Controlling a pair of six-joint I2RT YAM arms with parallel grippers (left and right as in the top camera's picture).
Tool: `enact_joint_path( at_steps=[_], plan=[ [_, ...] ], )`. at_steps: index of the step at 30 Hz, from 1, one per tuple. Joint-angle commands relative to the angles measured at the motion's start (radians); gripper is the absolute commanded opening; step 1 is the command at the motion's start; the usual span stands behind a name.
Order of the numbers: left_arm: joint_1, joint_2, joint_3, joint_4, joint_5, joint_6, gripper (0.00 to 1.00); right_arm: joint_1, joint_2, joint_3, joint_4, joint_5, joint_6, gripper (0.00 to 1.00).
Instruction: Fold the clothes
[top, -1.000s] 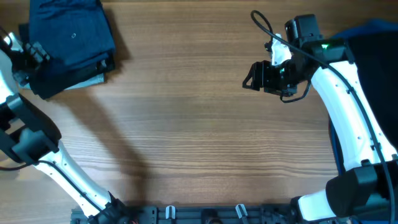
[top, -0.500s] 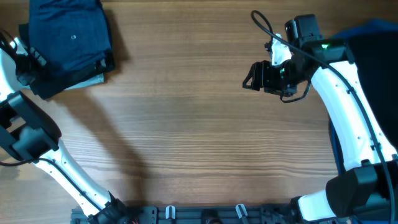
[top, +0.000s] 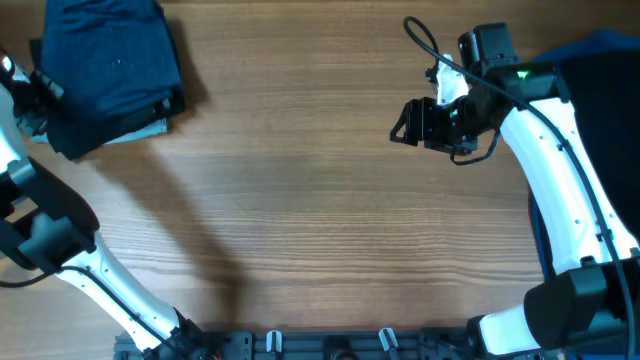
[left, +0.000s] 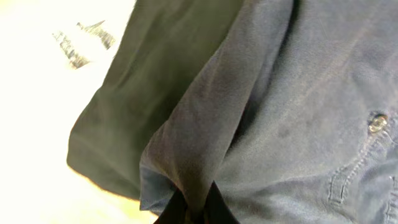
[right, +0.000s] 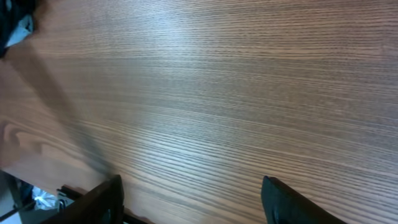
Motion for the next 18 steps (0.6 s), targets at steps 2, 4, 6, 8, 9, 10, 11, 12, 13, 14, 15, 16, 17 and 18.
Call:
enact_joint_path(
  at_steps=[2,4,6,8,9,10,11,12,13,14,15,16,17,18],
  plan=[
    [0.009,-0.058,-0.014,-0.029,-0.117,-0.114,0.04,0.006,-0.013,-0.009,0.001,0.006,-0.019,0.72],
    [0.009,-0.059,-0.014,-0.029,-0.126,-0.116,0.04,0.006,-0.013,-0.009,0.002,0.006,-0.019,0.71],
    [0.009,-0.063,-0.014,-0.039,-0.176,-0.15,0.04,0.006,-0.013,-0.009,0.002,0.006,-0.019,0.72],
    [0.009,-0.068,-0.014,-0.04,-0.194,-0.153,0.04,0.006,-0.013,-0.009,0.002,0.006,-0.019,0.72],
    [0.009,-0.07,-0.014,-0.04,-0.194,-0.153,0.04,0.006,-0.013,-0.009,0.004,0.006,-0.019,0.72],
    [0.009,-0.07,-0.014,-0.043,-0.194,-0.154,0.04,0.006,-0.013,-0.009,0.006,0.006,-0.019,0.72],
    [0.009,-0.071,-0.014,-0.045,-0.195,-0.157,0.04,0.006,-0.013,-0.009,0.007,0.006,-0.018,0.72],
    [0.008,-0.072,-0.014,-0.047,-0.196,-0.157,0.04,0.006,-0.013,-0.009,0.007,0.006,-0.014,0.72],
    [0.007,-0.074,-0.014,-0.046,-0.198,-0.158,0.04,0.006,-0.013,-0.009,0.006,0.006,-0.014,0.71],
    [0.006,-0.076,-0.014,-0.046,-0.204,-0.158,0.04,0.006,-0.013,-0.009,0.007,0.006,-0.015,0.72],
    [0.003,-0.078,-0.014,-0.046,-0.216,-0.158,0.04,0.006,-0.013,-0.009,0.007,0.006,-0.014,0.72],
    [0.002,-0.078,-0.014,-0.047,-0.22,-0.158,0.04,0.006,-0.013,-0.009,0.007,0.006,-0.014,0.72],
    [0.002,-0.078,-0.014,-0.054,-0.22,-0.166,0.04,0.006,-0.013,-0.009,0.007,0.006,-0.014,0.72],
    [0.002,-0.077,-0.014,-0.058,-0.22,-0.168,0.04,0.006,-0.013,-0.009,0.007,0.006,-0.014,0.72]
  ],
)
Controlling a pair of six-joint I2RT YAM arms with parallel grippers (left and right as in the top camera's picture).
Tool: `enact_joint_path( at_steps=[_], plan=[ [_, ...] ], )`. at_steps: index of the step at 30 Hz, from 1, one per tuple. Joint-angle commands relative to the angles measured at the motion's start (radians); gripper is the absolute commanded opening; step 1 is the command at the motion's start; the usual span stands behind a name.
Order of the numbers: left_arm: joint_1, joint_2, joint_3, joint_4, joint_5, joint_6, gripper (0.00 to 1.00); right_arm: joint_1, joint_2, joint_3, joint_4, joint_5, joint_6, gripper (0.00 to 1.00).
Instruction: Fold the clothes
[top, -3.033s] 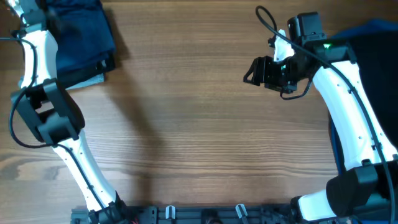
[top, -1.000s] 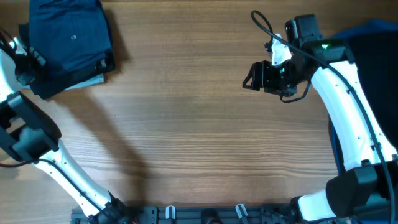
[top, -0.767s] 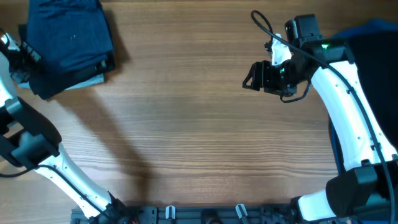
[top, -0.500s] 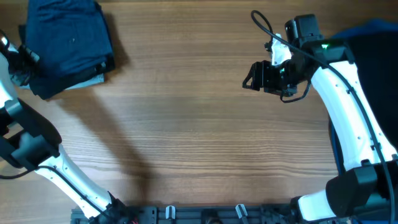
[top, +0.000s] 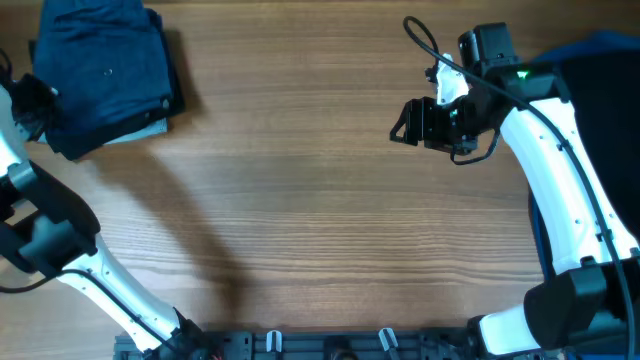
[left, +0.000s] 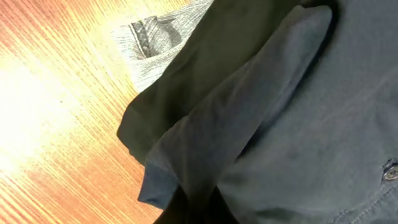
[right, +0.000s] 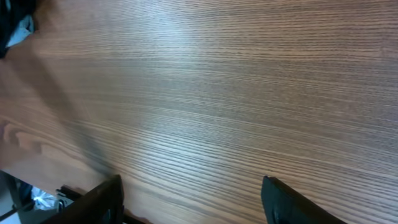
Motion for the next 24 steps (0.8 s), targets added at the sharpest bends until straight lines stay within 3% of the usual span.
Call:
enact_joint_path(
  at_steps=[1,2,6,8,11,14,15,17,18,19,20,21,24],
  plan=[
    [0.006,-0.048,-0.013,-0.02,-0.07,-0.031,0.04,0.006,-0.013,-0.009,0.004,0.006,-0.012,0.72],
    [0.006,-0.048,-0.013,-0.019,-0.07,-0.031,0.04,0.006,-0.013,-0.009,0.006,0.006,-0.012,0.72],
    [0.002,-0.051,-0.012,-0.011,-0.07,-0.018,0.46,0.006,-0.013,-0.009,0.011,0.006,-0.012,0.72],
    [-0.004,-0.062,-0.012,-0.007,-0.07,-0.019,0.6,0.006,-0.013,-0.009,0.013,0.006,-0.008,0.72],
    [-0.029,-0.1,-0.012,0.04,-0.07,-0.018,0.61,0.006,-0.013,-0.009,0.028,0.006,0.01,0.72],
    [-0.098,-0.159,-0.012,0.204,-0.048,0.042,0.58,0.006,-0.013,-0.009,0.045,0.006,0.01,0.73],
    [-0.126,-0.164,-0.012,0.295,-0.04,0.042,0.61,0.006,-0.013,-0.009,0.048,0.006,0.01,0.73],
    [-0.177,-0.156,-0.013,0.471,-0.016,0.043,0.76,0.006,-0.013,-0.009,0.057,0.007,0.01,0.73],
    [-0.194,-0.148,-0.013,0.525,-0.011,0.055,0.78,0.006,-0.013,-0.009,0.06,0.007,0.01,0.73],
    [-0.216,-0.136,-0.013,0.594,-0.005,0.087,0.74,0.006,-0.013,-0.009,0.06,0.006,0.01,0.73],
    [-0.239,-0.111,-0.013,0.683,-0.01,0.12,0.35,0.006,-0.013,-0.009,0.059,0.007,0.009,0.73],
    [-0.253,-0.086,-0.013,0.743,-0.01,0.134,0.04,0.006,-0.013,-0.009,0.059,0.007,0.006,0.73],
    [-0.264,0.007,-0.013,0.907,-0.014,0.133,0.04,0.006,-0.013,-0.009,0.053,0.011,0.006,0.74]
  ],
)
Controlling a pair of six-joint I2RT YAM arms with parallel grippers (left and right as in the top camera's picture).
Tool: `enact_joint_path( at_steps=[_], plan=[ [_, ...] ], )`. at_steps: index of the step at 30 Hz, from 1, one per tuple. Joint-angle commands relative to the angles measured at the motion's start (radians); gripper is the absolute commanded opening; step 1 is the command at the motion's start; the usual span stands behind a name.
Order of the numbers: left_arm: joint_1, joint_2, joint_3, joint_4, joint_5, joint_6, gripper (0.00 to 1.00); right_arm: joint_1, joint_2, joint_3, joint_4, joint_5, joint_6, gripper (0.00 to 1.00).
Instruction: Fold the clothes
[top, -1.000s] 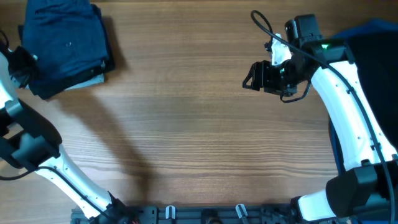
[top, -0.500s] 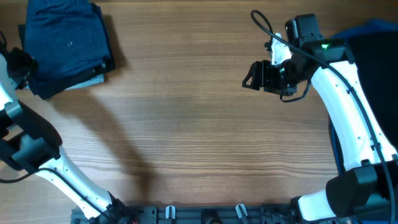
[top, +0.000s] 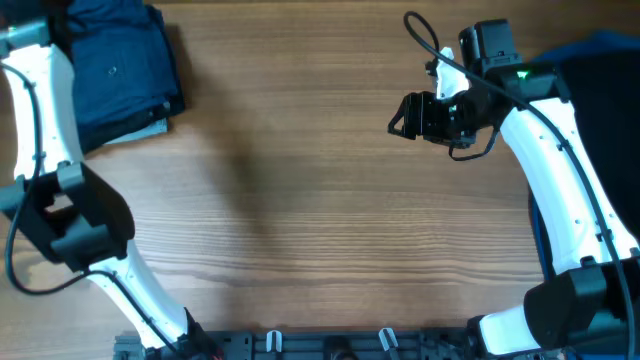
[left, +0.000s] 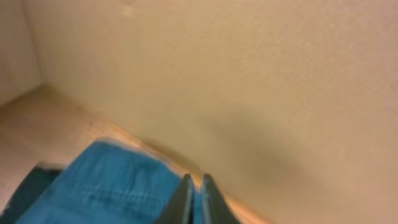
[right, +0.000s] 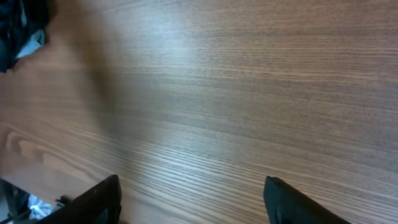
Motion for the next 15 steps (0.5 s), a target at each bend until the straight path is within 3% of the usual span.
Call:
enact_joint_path(
  at_steps=[1,9,15],
  plan=[
    [0.006,0.128,0.001,0.11,-0.004,0.037,0.04,0.006,-0.013,-0.008,-0.01,0.012,0.001,0.75],
    [0.085,0.416,0.001,0.218,-0.072,0.047,0.04,0.006,-0.013,-0.008,-0.027,0.029,0.032,0.75],
    [0.126,0.327,0.001,0.185,-0.071,0.076,0.04,0.006,-0.013,-0.008,-0.047,0.029,0.031,0.75]
  ],
)
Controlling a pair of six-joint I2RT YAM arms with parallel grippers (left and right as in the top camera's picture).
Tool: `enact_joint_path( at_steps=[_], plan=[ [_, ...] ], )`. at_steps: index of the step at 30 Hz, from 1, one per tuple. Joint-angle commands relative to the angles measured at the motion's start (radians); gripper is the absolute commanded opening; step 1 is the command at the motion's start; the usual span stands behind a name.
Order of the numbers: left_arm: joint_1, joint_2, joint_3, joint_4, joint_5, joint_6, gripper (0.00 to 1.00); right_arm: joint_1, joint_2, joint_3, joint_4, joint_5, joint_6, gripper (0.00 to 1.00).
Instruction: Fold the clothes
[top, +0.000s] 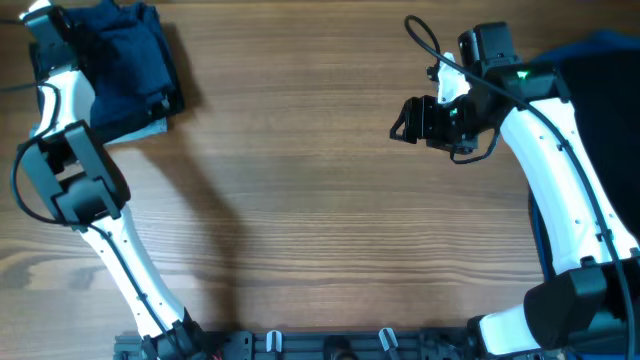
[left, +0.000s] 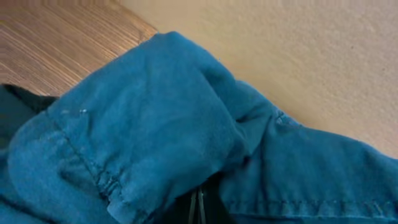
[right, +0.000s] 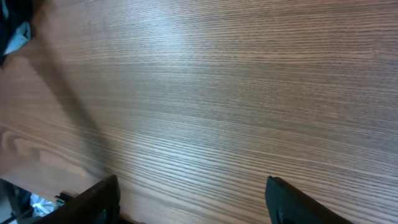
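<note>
A stack of folded dark blue clothes (top: 120, 65) lies at the table's far left corner, its far edge bunched up. My left gripper (top: 47, 22) is at that far left edge. In the left wrist view blue denim cloth (left: 149, 118) fills the frame, and the left gripper (left: 200, 208) sits shut deep in a fold of it, the fingertips pressed together. My right gripper (top: 405, 122) hangs open over bare wood at the right; its two dark fingers (right: 99, 199) stand wide apart around the gripper's middle (right: 193, 202), holding nothing.
A heap of dark clothes (top: 605, 75) lies at the right edge behind the right arm. A pale wall (left: 298, 56) rises just behind the stack. The wooden table (top: 300, 200) stretches between the two arms.
My left wrist has turned down from facing the wall to face the blue cloth, and the arm now bends in from the left. The stack's far edge is bunched. The right arm barely shifted.
My left gripper was shut on cloth at the stack's left side, low against it. The stack then sat slightly further left. Then the arm stood at the far edge facing the wall. Now it is shut in a fold at the stack's far left corner. The right gripper stayed open.
</note>
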Motion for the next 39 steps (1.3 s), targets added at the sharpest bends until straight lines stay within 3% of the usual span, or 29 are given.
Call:
enact_joint_path(
  at_steps=[1,7,12,16,20,22,26,27,29,34,39],
  plan=[
    [0.035,-0.12,0.0,-0.022,-0.04,0.041,0.04,0.006,-0.013,-0.008,0.0,0.013,0.016,0.75],
    [-0.027,-0.324,0.0,-0.053,-0.04,0.034,0.04,0.006,-0.013,-0.008,0.007,0.013,0.024,0.75],
    [-0.082,-0.259,0.0,-0.072,0.066,0.034,0.06,0.006,-0.013,-0.008,0.005,0.013,0.024,0.75],
    [-0.117,-0.134,0.0,-0.068,0.064,0.034,0.07,0.006,-0.013,-0.008,0.002,0.009,0.024,0.75],
    [-0.118,0.0,0.0,-0.054,0.056,0.039,0.28,0.006,-0.013,-0.008,0.002,0.01,0.024,0.77],
    [-0.113,0.007,0.0,-0.064,0.057,0.057,0.33,0.006,-0.013,-0.008,-0.002,0.01,0.042,0.81],
    [-0.115,-0.122,0.0,-0.073,0.064,0.064,0.69,0.006,-0.013,-0.008,-0.005,0.011,0.043,0.85],
    [-0.118,-0.185,0.0,-0.093,0.07,0.064,0.72,0.006,-0.013,-0.008,-0.005,0.017,0.043,0.99],
    [-0.122,-0.316,0.0,-0.159,0.095,0.064,1.0,0.006,-0.014,-0.008,-0.004,0.095,0.107,0.99],
    [-0.122,-0.603,0.0,-0.387,0.11,0.06,1.0,0.006,-0.071,-0.008,0.008,0.126,0.128,1.0],
    [-0.122,-0.851,0.0,-0.723,0.122,0.06,1.0,0.006,-0.302,-0.008,-0.048,0.158,0.128,0.99]
  ],
)
